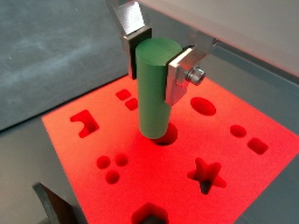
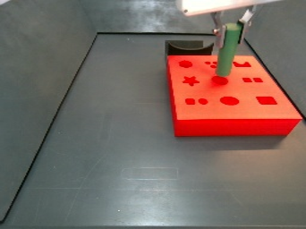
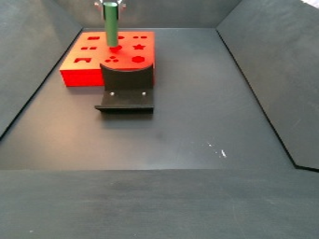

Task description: Insert the round object.

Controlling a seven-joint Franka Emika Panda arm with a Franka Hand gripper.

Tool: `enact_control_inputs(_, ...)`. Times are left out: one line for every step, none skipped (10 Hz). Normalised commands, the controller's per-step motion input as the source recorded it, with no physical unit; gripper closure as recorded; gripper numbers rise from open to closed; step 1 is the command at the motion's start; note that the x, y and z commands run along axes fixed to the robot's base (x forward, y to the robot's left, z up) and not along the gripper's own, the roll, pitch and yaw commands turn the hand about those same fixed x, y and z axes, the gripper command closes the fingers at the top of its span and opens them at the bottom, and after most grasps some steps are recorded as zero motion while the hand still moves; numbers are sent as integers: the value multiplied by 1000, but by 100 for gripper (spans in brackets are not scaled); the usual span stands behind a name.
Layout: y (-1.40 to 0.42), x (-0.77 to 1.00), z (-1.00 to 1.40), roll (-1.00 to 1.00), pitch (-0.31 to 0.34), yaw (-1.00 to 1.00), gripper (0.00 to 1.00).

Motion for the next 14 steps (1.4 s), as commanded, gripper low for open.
enact_control_inputs(-80, -169, -234, 30, 170, -131, 100)
enact_control_inputs(-197, -91, -186, 49, 157, -89, 100)
enact_control_inputs(-174, 0, -160, 14, 110, -29, 100)
enact_control_inputs(-114, 0, -157, 3, 80, -14, 100)
enact_control_inputs(-83, 0, -137, 0, 77, -6, 100)
enact_control_inputs(-63, 69, -206, 47, 64, 0, 100)
enact_control_inputs(-91, 394, -226, 166, 63, 0, 100)
enact_control_inputs(-51, 611, -254, 166, 44, 23, 100)
enact_control_inputs(-57, 426, -240, 99, 37, 0, 100)
enact_control_inputs(0, 6, -157, 61, 94, 0, 100)
enact_control_inputs(111, -83, -203, 53, 119, -154, 100)
enact_control_inputs(40, -77, -211, 14, 141, -206, 100)
enact_control_inputs(0, -9, 0, -7, -3, 0, 100)
enact_control_inputs(0, 0, 0, 0, 0, 0, 100)
